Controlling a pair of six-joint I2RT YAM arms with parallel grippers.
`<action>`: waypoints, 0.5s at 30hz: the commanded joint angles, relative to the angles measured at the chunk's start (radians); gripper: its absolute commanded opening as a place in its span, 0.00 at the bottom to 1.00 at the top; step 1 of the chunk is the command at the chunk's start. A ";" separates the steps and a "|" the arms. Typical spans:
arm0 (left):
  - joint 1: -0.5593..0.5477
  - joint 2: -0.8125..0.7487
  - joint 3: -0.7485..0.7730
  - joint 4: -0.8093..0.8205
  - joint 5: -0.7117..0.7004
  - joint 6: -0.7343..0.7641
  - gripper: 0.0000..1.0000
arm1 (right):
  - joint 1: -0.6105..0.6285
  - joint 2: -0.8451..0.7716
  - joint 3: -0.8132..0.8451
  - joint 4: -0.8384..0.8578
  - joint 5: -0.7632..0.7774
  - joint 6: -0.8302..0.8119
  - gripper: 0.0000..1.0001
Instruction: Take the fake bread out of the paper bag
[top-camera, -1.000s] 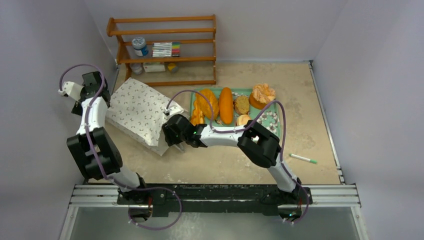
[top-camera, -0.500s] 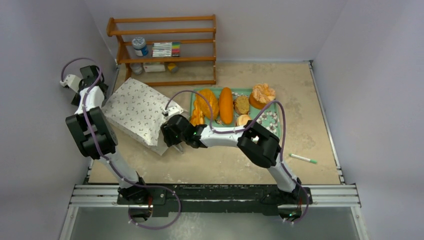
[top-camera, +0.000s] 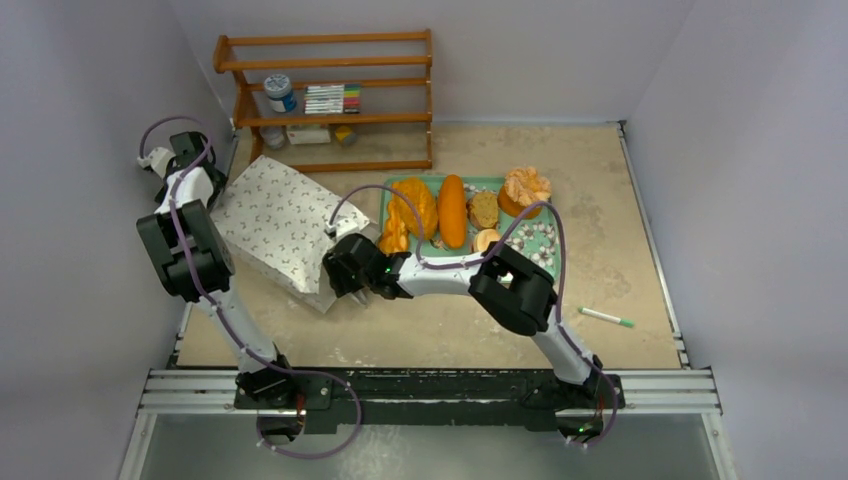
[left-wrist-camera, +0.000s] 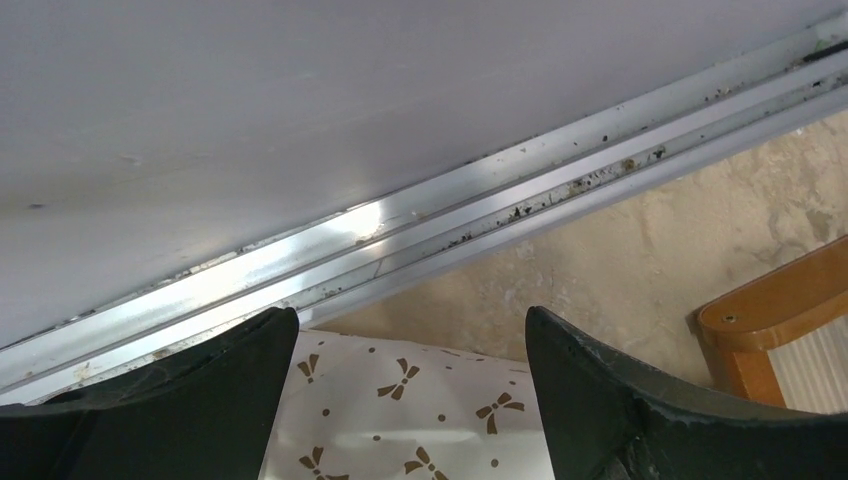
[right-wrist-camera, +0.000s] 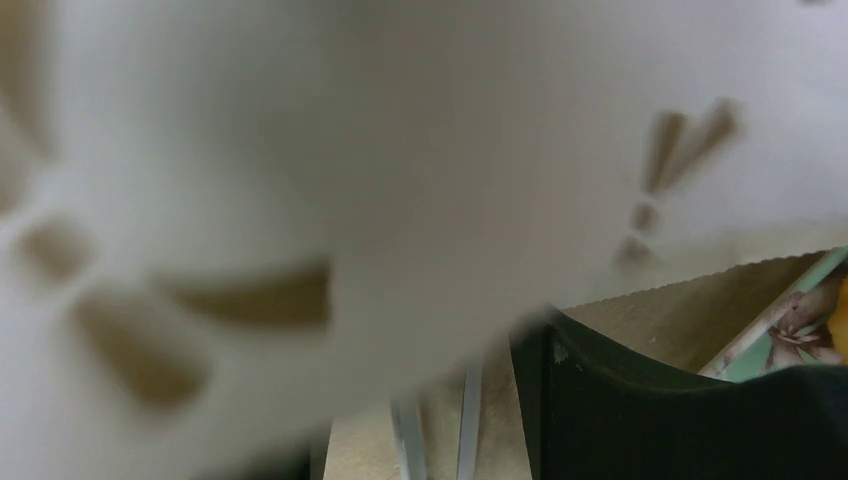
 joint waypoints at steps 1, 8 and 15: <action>0.013 0.045 0.054 -0.017 0.107 0.039 0.83 | 0.005 0.042 0.038 0.004 0.013 -0.015 0.60; -0.034 0.057 0.067 -0.049 0.101 0.084 0.81 | 0.005 0.078 0.070 0.021 0.004 -0.011 0.59; -0.086 0.074 0.091 -0.078 0.085 0.123 0.81 | 0.006 0.078 0.081 0.022 0.000 -0.011 0.54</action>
